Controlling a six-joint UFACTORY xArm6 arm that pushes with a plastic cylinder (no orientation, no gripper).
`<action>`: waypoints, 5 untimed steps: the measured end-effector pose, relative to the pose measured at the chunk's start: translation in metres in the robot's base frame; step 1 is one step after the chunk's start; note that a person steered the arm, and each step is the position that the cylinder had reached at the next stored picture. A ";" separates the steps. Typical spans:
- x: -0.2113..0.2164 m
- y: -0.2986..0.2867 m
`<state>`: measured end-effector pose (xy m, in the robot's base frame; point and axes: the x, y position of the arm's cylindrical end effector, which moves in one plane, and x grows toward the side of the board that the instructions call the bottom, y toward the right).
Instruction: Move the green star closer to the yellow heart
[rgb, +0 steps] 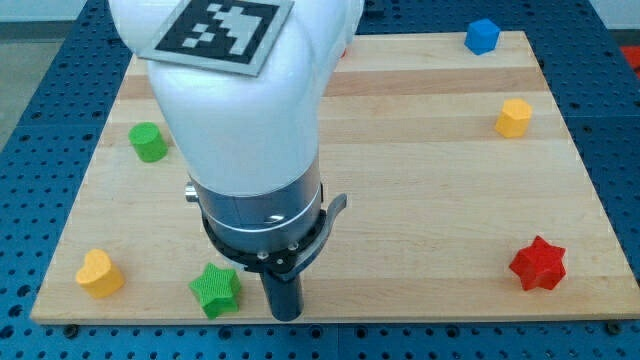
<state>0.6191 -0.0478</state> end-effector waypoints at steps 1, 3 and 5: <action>0.000 -0.013; 0.000 -0.098; 0.000 -0.151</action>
